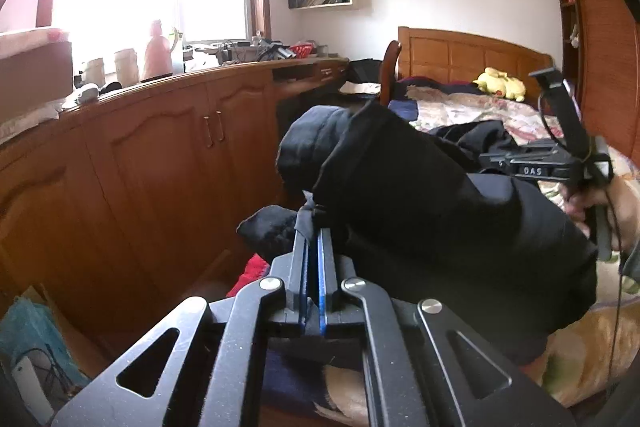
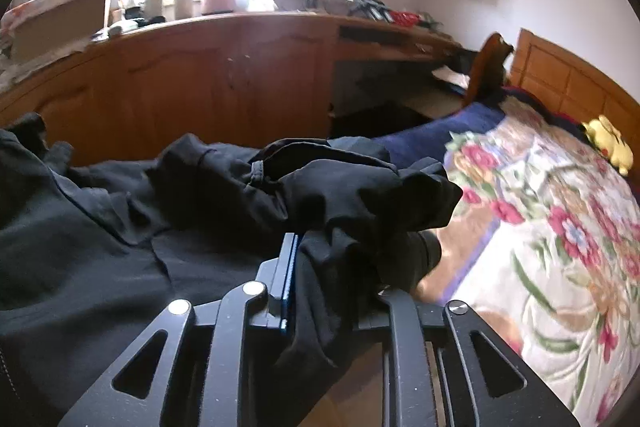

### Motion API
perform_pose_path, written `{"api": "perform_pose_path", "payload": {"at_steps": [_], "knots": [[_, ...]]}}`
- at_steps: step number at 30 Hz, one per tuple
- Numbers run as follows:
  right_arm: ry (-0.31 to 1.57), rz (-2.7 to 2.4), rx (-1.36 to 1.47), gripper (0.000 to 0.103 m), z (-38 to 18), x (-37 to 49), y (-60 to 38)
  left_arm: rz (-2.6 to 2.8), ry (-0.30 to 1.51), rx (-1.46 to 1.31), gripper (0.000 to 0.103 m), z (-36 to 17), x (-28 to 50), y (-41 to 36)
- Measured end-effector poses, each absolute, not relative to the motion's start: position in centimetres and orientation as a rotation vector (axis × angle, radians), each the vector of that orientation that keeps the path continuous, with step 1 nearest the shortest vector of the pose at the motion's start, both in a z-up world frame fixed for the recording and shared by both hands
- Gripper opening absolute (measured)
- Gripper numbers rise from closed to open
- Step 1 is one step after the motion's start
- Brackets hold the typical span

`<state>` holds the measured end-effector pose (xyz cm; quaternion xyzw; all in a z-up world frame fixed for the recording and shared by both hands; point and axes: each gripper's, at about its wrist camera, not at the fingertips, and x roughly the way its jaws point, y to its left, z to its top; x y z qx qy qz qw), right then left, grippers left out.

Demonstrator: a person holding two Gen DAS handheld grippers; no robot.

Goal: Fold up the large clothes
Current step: 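Carry the coat bundle with the right gripper beside the dark jacket, then lower the coat bundle and open the right gripper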

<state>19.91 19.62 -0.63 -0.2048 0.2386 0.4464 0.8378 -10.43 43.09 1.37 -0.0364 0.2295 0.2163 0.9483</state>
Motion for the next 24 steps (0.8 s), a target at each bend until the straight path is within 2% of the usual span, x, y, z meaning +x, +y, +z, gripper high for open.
{"api": "perform_pose_path", "payload": {"at_steps": [2,6,7,8,9,11,12,13,14,16,19,24], "knots": [[0.53,0.944,-0.416,0.03,-0.5,20.7,19.4,0.448,0.479,-0.077,0.006,1.6,-10.7,43.1],[0.54,0.941,-0.41,0.058,0.5,19.7,18.4,0.485,0.484,-0.043,0.011,2.4,-11.2,42.5],[0.533,0.941,-0.413,0.066,0.6,19.6,18.1,0.492,0.472,-0.04,0.015,2.7,-11.5,42.2],[0.522,0.939,-0.416,0.069,0.7,18.6,17.5,0.495,0.46,-0.035,0.022,3.1,-11.9,41.8],[0.511,0.941,-0.413,0.071,1.0,18.0,16.6,0.492,0.448,-0.031,0.026,3.6,-12.1,41.5],[0.502,0.949,-0.402,0.073,1.3,17.2,15.3,0.48,0.418,-0.032,0.042,4.5,-12.6,40.8],[0.5,0.945,-0.397,0.074,1.2,17.0,14.7,0.471,0.406,-0.033,0.043,5.0,-12.8,40.4],[0.499,0.944,-0.393,0.074,1.1,16.8,14.1,0.463,0.404,-0.033,0.051,5.4,-12.7,40.1],[0.496,0.949,-0.39,0.075,1.0,16.5,13.4,0.45,0.401,-0.026,0.065,5.9,-12.6,39.3],[0.482,0.944,-0.392,0.077,0.9,16.0,12.0,0.432,0.386,-0.012,0.082,6.6,-12.2,38.2],[0.478,0.94,-0.382,0.08,1.1,14.8,9.8,0.398,0.378,-0.006,0.086,7.3,-11.5,36.9],[0.459,0.901,-0.339,0.081,1.3,13.8,5.9,0.354,0.386,-0.001,0.087,7.8,-10.2,34.4]]}}
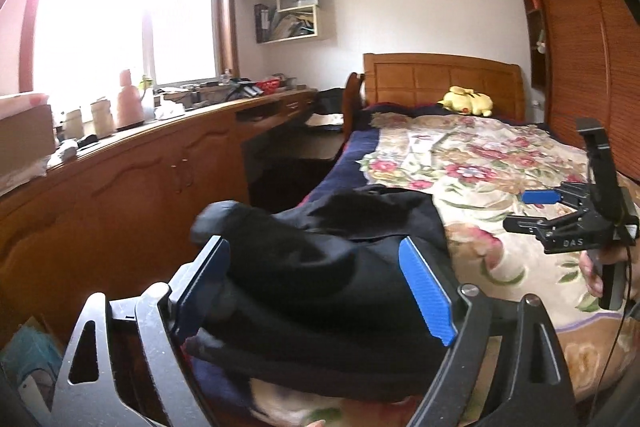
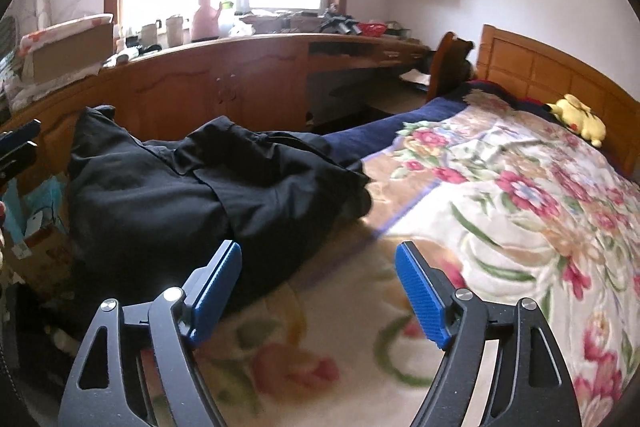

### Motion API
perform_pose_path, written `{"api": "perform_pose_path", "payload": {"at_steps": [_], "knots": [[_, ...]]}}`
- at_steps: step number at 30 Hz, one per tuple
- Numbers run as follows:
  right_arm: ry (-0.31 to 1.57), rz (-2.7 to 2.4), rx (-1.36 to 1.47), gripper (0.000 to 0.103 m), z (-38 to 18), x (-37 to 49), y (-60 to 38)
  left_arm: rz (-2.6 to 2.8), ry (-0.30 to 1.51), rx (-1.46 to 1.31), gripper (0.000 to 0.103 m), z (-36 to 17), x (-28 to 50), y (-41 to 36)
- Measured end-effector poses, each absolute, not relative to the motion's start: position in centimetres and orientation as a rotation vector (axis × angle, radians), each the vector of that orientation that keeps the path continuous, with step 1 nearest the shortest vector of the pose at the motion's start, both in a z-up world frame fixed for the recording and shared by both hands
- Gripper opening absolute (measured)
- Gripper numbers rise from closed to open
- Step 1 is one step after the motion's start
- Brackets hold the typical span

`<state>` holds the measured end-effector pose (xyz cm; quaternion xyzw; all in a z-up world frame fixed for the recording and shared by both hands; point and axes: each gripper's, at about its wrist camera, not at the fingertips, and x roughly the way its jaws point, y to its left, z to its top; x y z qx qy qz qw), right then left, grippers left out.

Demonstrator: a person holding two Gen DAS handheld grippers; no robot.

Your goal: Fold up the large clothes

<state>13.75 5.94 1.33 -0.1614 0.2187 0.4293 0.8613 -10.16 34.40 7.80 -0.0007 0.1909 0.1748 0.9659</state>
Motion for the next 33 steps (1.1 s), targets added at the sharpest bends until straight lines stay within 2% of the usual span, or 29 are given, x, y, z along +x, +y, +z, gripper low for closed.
{"api": "perform_pose_path", "payload": {"at_steps": [20,33], "knots": [[0.429,0.621,-0.224,0.081,-0.4,11.0,-9.1,0.049,0.439,-0.001,0.087,5.2,-0.7,18.0],[0.424,0.472,-0.154,0.081,-1.3,9.3,-14.1,-0.033,0.462,-0.011,0.087,3.2,2.8,9.7]]}}
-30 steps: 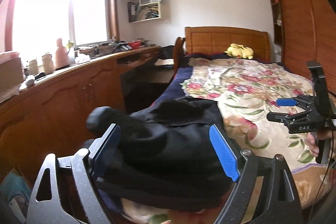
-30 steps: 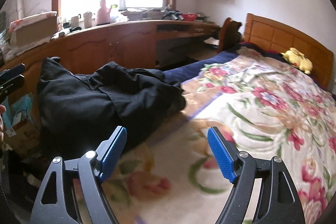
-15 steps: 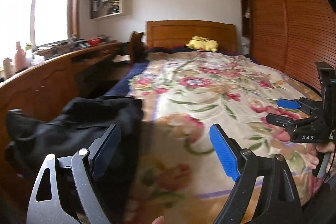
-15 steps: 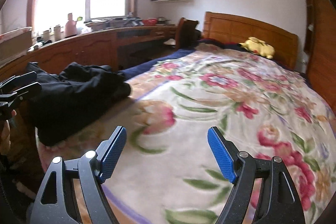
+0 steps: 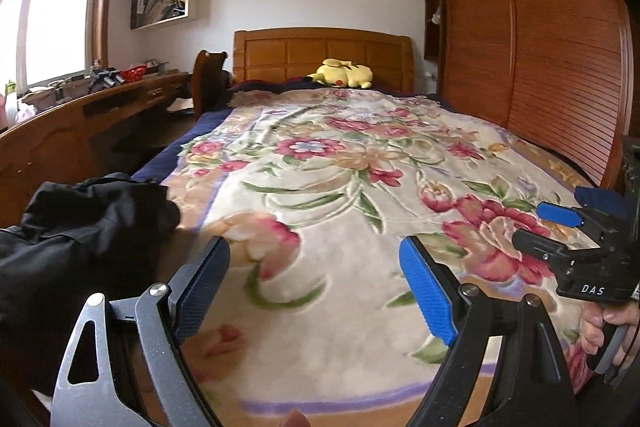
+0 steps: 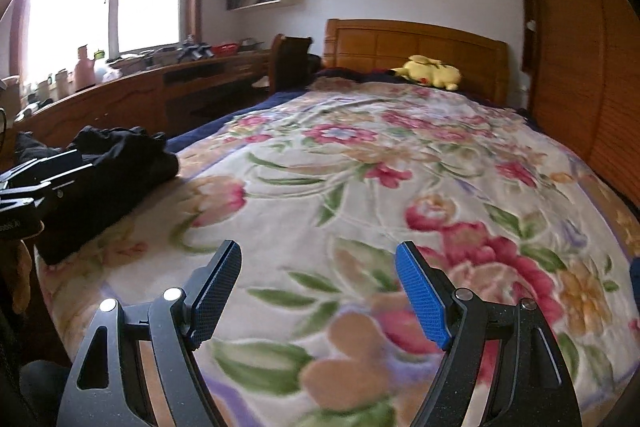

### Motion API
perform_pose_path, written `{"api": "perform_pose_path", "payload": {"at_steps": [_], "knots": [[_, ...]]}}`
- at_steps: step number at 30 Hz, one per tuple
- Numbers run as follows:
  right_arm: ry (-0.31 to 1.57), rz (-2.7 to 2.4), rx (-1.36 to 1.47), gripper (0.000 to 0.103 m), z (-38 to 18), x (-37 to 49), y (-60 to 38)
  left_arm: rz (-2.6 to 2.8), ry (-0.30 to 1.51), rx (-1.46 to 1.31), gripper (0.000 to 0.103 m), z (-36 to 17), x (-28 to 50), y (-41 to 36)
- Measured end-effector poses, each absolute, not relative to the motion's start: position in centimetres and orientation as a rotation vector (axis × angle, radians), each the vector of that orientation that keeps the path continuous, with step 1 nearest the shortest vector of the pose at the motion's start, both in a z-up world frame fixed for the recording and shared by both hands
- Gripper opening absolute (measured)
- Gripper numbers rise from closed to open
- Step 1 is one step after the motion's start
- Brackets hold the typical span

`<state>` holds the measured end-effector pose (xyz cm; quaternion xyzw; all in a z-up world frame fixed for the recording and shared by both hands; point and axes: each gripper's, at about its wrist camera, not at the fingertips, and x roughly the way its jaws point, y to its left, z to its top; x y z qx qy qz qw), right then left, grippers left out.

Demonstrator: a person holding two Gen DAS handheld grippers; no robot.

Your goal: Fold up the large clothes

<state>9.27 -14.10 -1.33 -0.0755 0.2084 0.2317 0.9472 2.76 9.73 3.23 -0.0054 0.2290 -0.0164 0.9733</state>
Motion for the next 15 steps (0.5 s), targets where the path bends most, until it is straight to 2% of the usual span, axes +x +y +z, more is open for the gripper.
{"api": "perform_pose_path", "payload": {"at_steps": [15], "knots": [[0.381,0.283,-0.1,0.081,-2.5,8.7,-19.6,-0.106,0.447,0.004,0.087,1.6,5.2,1.0]]}}
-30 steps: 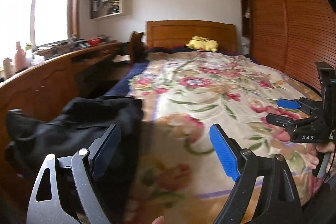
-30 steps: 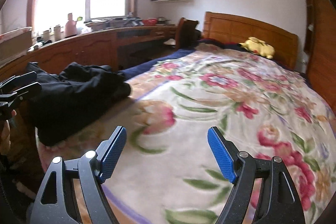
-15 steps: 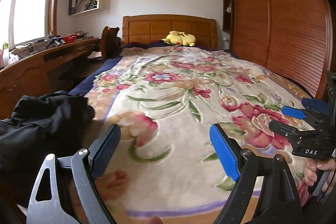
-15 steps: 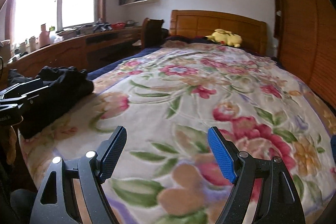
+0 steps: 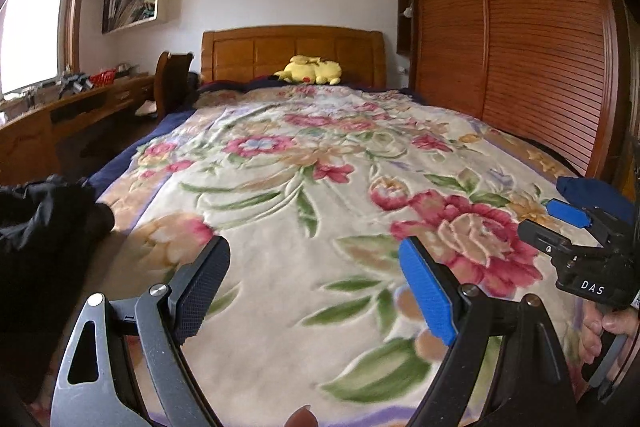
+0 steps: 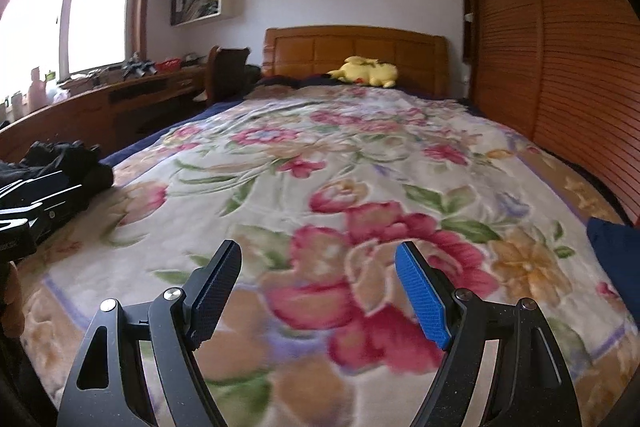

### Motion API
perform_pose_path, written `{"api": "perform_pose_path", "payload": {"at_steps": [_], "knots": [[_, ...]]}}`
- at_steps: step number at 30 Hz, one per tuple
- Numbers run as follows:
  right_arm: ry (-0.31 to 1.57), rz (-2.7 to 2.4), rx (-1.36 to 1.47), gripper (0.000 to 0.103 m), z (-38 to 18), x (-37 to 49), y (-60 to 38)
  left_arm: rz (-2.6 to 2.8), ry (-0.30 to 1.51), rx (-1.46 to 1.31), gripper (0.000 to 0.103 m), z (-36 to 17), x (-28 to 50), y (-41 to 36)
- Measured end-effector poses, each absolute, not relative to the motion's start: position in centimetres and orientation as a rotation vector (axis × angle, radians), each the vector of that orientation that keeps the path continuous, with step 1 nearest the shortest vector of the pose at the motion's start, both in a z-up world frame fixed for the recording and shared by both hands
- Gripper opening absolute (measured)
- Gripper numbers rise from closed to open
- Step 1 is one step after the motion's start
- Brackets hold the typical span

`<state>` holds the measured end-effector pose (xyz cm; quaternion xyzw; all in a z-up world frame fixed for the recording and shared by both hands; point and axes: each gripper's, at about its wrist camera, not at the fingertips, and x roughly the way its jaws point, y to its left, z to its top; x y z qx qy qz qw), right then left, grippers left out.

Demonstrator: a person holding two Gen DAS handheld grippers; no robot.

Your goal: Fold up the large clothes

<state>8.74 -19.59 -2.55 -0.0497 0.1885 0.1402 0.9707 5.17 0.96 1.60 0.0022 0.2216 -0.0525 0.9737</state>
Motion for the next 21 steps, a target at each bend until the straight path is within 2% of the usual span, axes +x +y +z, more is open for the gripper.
{"api": "perform_pose_path", "payload": {"at_steps": [11,21], "knots": [[0.262,0.215,-0.042,0.081,-2.0,6.1,-22.3,-0.132,0.38,0.041,0.087,2.2,3.6,-2.4],[0.265,0.245,-0.034,0.081,-2.7,6.1,-22.5,-0.149,0.402,-0.005,0.087,1.7,3.6,-1.9]]}}
